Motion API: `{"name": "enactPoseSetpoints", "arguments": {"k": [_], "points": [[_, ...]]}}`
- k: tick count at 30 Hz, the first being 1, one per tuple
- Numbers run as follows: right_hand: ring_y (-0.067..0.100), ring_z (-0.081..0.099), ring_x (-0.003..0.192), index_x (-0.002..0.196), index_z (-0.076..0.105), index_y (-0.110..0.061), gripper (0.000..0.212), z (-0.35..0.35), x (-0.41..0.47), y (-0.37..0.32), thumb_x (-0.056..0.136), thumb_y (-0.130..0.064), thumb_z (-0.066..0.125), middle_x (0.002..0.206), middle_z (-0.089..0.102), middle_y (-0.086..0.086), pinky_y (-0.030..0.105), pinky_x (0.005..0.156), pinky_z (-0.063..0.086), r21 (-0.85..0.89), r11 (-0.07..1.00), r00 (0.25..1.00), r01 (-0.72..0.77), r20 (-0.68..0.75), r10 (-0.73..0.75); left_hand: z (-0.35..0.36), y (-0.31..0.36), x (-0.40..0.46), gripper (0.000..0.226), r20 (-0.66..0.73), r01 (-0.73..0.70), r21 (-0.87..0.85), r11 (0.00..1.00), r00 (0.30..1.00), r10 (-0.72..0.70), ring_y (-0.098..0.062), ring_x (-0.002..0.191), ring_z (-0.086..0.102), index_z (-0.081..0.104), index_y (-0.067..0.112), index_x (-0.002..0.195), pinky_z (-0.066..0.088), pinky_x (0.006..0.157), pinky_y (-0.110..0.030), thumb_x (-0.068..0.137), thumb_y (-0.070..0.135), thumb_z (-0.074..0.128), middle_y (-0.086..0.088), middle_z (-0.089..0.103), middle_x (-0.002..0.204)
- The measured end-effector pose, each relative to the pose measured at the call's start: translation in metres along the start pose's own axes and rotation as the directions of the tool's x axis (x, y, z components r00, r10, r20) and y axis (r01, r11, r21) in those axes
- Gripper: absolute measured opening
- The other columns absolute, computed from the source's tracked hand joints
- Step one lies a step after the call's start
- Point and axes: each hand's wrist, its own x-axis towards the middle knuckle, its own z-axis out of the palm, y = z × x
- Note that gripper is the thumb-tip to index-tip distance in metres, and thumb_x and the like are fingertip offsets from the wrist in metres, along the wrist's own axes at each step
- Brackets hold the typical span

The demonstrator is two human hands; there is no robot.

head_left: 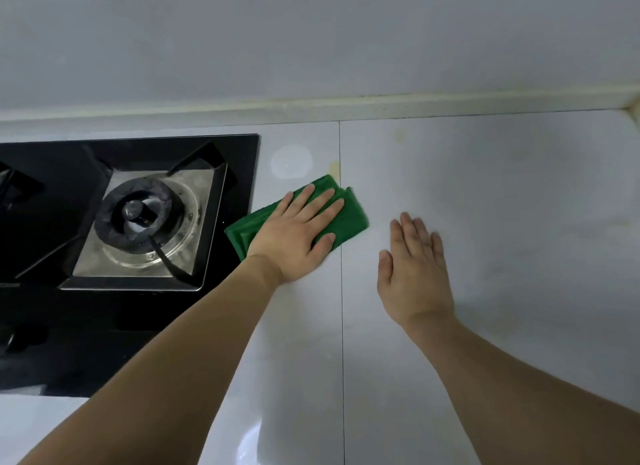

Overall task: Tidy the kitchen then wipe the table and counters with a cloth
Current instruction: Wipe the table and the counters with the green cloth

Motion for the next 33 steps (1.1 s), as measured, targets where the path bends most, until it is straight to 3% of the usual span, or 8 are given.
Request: {"name": "enactPoseSetpoints", "arguments": {"k": [5,9,13,19,22,26,30,33], "points": [[0.027,0.022,0.145,0.146,0.035,-0.005,0.064,0.0,0.001,0.001,0.094,-0.036,0.015,0.155,0.029,0.012,0.044,0.119,0.009,-0.005,1.0,1.0,0.0,0.005,0.0,0.002,0.006,0.01,0.062,-0.084,0.255,-0.084,0.963,0.961,-0.262,-0.016,0.149,-0.001,0.014,0.031,0.154,-0.002,0.121,-0.039,0.095,0.049,0.017,0.008,0.01,0.162],[0.026,0.023,0.145,0.146,0.036,-0.005,0.063,-0.001,0.0,0.0,0.094,-0.036,0.017,0.155,0.03,0.011,0.046,0.119,0.013,0.0,1.0,1.0,-0.015,0.001,0.015,0.001,0.018,0.031,0.063,-0.092,0.601,-0.204,0.773,0.774,-0.626,-0.021,0.149,-0.004,0.01,0.023,0.155,-0.005,0.12,-0.043,0.097,0.043,0.02,0.0,0.005,0.163],[0.022,0.012,0.148,0.15,0.026,-0.007,0.064,0.002,0.001,0.001,0.095,-0.037,0.012,0.159,0.02,0.007,0.042,0.121,0.005,0.002,1.0,1.0,-0.007,0.026,0.007,-0.001,0.025,0.049,0.063,-0.059,0.724,-0.247,0.645,0.653,-0.755,-0.025,0.149,-0.008,0.004,0.019,0.156,-0.007,0.119,-0.047,0.098,0.04,0.018,-0.004,0.0,0.163],[0.022,0.015,0.147,0.148,0.029,-0.007,0.062,0.004,0.001,0.003,0.096,-0.036,0.015,0.158,0.023,0.008,0.044,0.12,0.01,0.001,1.0,1.0,-0.013,0.01,0.013,-0.003,0.021,0.051,0.063,-0.037,0.607,-0.185,0.772,0.781,-0.623,-0.027,0.148,-0.011,0.003,0.022,0.155,-0.009,0.119,-0.047,0.098,0.043,0.018,-0.003,-0.002,0.163],[0.023,0.018,0.147,0.147,0.032,-0.006,0.061,0.004,0.001,0.003,0.096,-0.035,0.017,0.157,0.026,0.009,0.044,0.12,0.009,0.004,1.0,1.0,-0.017,0.005,0.017,-0.007,0.007,0.052,0.062,-0.031,0.295,-0.078,0.952,0.954,-0.298,-0.025,0.149,-0.008,0.007,0.026,0.155,-0.007,0.12,-0.044,0.097,0.045,0.016,0.0,0.003,0.163],[0.023,0.02,0.146,0.147,0.034,-0.005,0.061,0.002,0.002,0.003,0.096,-0.035,0.018,0.156,0.028,0.009,0.043,0.119,0.01,0.001,1.0,1.0,-0.019,-0.001,0.019,-0.009,-0.01,0.055,0.063,-0.002,0.035,0.0,0.999,0.999,-0.035,-0.021,0.149,-0.006,0.01,0.029,0.155,-0.005,0.121,-0.041,0.095,0.049,0.01,0.004,0.006,0.163],[0.024,0.026,0.144,0.145,0.038,-0.005,0.06,-0.001,0.001,0.0,0.095,-0.035,0.021,0.153,0.035,0.01,0.044,0.119,0.019,0.025,0.999,0.999,-0.033,0.0,0.033,-0.006,-0.011,0.065,0.06,-0.051,0.191,-0.061,0.98,0.98,-0.194,-0.019,0.149,-0.003,0.012,0.025,0.155,-0.002,0.121,-0.041,0.099,0.045,0.019,0.002,0.008,0.162],[0.029,0.047,0.131,0.131,0.056,-0.003,0.055,-0.007,0.005,-0.001,0.091,-0.031,0.03,0.139,0.053,0.013,0.042,0.111,0.034,0.02,0.999,0.998,-0.025,-0.053,0.026,-0.009,-0.009,0.08,0.061,-0.06,0.468,-0.137,0.873,0.876,-0.479,-0.022,0.149,-0.005,0.008,0.022,0.155,-0.003,0.121,-0.044,0.099,0.043,0.019,-0.001,0.004,0.163]]}}
